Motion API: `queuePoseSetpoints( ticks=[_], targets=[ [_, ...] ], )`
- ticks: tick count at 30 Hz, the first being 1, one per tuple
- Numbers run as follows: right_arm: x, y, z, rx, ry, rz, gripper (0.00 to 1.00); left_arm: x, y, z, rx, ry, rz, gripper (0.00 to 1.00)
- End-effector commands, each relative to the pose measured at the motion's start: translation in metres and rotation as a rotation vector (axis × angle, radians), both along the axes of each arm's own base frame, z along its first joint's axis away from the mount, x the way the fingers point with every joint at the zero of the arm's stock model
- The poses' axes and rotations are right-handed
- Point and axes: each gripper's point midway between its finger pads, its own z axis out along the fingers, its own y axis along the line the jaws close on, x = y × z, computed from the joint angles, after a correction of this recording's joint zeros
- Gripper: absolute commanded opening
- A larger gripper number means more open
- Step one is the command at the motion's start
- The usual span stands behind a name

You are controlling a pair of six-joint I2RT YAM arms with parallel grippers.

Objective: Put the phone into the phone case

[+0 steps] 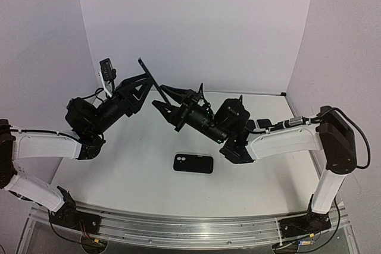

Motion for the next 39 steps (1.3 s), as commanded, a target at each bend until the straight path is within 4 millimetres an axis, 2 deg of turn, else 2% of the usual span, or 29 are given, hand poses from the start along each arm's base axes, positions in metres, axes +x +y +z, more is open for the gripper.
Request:
queuePoseSetpoints(
  ticks=[1, 4, 7, 9, 11, 15, 17, 19, 20, 22, 23, 28, 30, 31, 33, 34, 39],
  targets=[
    [0.002, -0.007, 0.035, 0.095, -0.041, -0.03, 0.33, -0.082, 0.065, 0.093, -0.359, -0.442, 0.0, 0.0],
    [0.005, -0.007, 0.039, 0.102, -0.051, -0.048, 0.3, -0.082, 0.066, 0.093, -0.366, -0.436, 0.006, 0.0],
    [0.006, -0.007, 0.043, 0.109, -0.061, -0.053, 0.22, -0.084, 0.066, 0.094, -0.367, -0.438, 0.002, 0.0],
    [0.007, -0.007, 0.046, 0.117, -0.06, -0.055, 0.14, -0.084, 0.066, 0.092, -0.364, -0.432, -0.002, 0.0],
    [0.007, -0.008, 0.048, 0.121, -0.061, -0.062, 0.02, -0.084, 0.067, 0.088, -0.36, -0.424, 0.006, 0.0],
    [0.005, -0.012, 0.055, 0.125, -0.082, -0.068, 0.0, -0.079, 0.071, 0.076, -0.351, -0.385, 0.041, 0.08],
    [0.003, -0.015, 0.056, 0.119, -0.091, -0.077, 0.0, -0.077, 0.072, 0.069, -0.345, -0.363, 0.052, 0.31],
    [0.004, -0.019, 0.055, 0.116, -0.089, -0.094, 0.0, -0.071, 0.074, 0.057, -0.336, -0.314, 0.068, 0.42],
    [0.004, -0.021, 0.053, 0.108, -0.095, -0.102, 0.0, -0.069, 0.073, 0.052, -0.328, -0.294, 0.072, 0.54],
    [0.006, -0.024, 0.05, 0.094, -0.1, -0.125, 0.0, -0.064, 0.071, 0.041, -0.304, -0.245, 0.062, 0.86],
    [0.008, -0.026, 0.045, 0.085, -0.096, -0.139, 0.0, -0.063, 0.068, 0.036, -0.281, -0.223, 0.054, 0.98],
    [0.025, -0.04, 0.026, 0.021, -0.116, -0.225, 0.0, -0.041, 0.051, 0.002, -0.109, -0.011, 0.058, 1.0],
    [0.035, -0.05, 0.017, -0.011, -0.124, -0.275, 0.0, -0.037, 0.054, -0.009, -0.075, 0.057, 0.079, 1.0],
    [0.041, -0.056, 0.009, -0.035, -0.125, -0.307, 0.0, -0.033, 0.053, -0.023, -0.038, 0.109, 0.088, 1.0],
    [0.054, -0.07, 0.0, -0.068, -0.129, -0.355, 0.0, -0.036, 0.059, -0.032, -0.005, 0.15, 0.103, 1.0],
    [0.06, -0.076, -0.009, -0.09, -0.124, -0.371, 0.0, -0.031, 0.058, -0.046, 0.039, 0.21, 0.118, 1.0],
    [0.079, -0.098, -0.039, -0.211, -0.153, -0.401, 0.0, -0.011, 0.064, -0.089, 0.205, 0.519, 0.212, 1.0]
  ],
)
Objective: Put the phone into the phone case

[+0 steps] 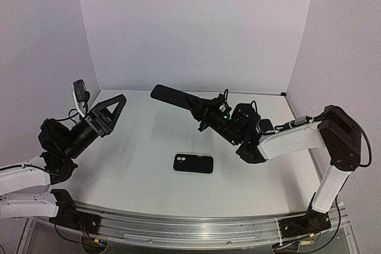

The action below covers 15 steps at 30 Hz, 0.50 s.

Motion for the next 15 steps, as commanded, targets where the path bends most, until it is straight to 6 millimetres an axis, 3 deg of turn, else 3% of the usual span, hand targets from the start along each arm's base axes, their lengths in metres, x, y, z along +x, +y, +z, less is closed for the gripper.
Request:
queuePoseSetpoints(
  ticks=[1, 5, 9, 13, 15],
  targets=[
    [0.014, -0.037, 0.023, -0.028, -0.115, -0.045, 0.0, 0.031, -0.002, -0.066, 0.219, 0.398, 0.088, 1.0],
    [0.028, -0.069, -0.029, -0.169, -0.06, -0.031, 0.0, 0.048, -0.013, -0.128, 0.386, 0.729, 0.118, 1.0],
    [0.016, -0.096, -0.081, -0.328, -0.039, 0.011, 0.0, 0.064, -0.033, -0.183, 0.595, 0.95, 0.133, 1.0],
    [-0.008, -0.111, -0.137, -0.487, 0.047, 0.103, 0.0, 0.076, -0.062, -0.205, 0.647, 1.003, 0.004, 1.0],
    [-0.019, -0.115, -0.153, -0.519, 0.066, 0.131, 0.0, 0.077, -0.074, -0.215, 0.648, 1.019, -0.072, 1.0]
  ],
)
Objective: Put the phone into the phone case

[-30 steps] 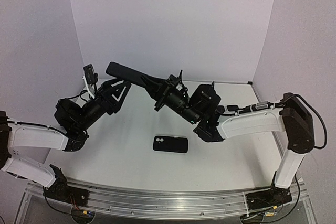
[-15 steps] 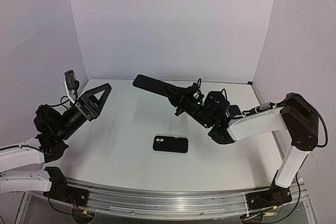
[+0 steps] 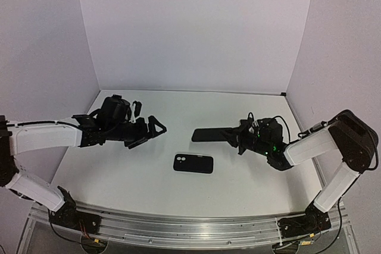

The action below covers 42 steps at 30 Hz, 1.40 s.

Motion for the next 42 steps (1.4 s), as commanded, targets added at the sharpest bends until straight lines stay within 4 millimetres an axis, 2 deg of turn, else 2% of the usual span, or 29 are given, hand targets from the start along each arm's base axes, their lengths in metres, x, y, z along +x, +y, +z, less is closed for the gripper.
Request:
queuePoseSetpoints(
  ticks=[1, 5, 11, 23, 30, 34, 42],
  targets=[
    [-0.036, 0.004, -0.008, -0.054, -0.032, 0.166, 0.0, -0.005, -0.02, -0.02, -0.026, 0.139, -0.127, 1.0],
    [-0.043, 0.0, -0.024, -0.108, -0.039, 0.182, 0.0, -0.004, -0.028, -0.041, -0.019, 0.186, -0.173, 1.0],
    [-0.045, 0.005, -0.028, -0.206, -0.141, 0.207, 0.0, -0.01, -0.043, -0.061, -0.078, 0.245, -0.238, 1.0],
    [-0.038, 0.016, -0.044, -0.295, -0.186, 0.168, 0.0, 0.004, -0.06, -0.077, -0.113, 0.232, -0.252, 1.0],
    [-0.03, 0.018, -0.048, -0.267, -0.185, 0.104, 0.0, 0.013, -0.066, -0.086, -0.106, 0.222, -0.257, 1.0],
    [-0.029, 0.017, -0.062, -0.282, -0.149, 0.086, 0.0, 0.017, -0.069, -0.09, -0.103, 0.222, -0.258, 1.0],
    [-0.033, 0.02, -0.081, -0.28, -0.104, 0.073, 0.0, 0.009, -0.079, -0.105, -0.128, 0.274, -0.298, 1.0]
  ],
)
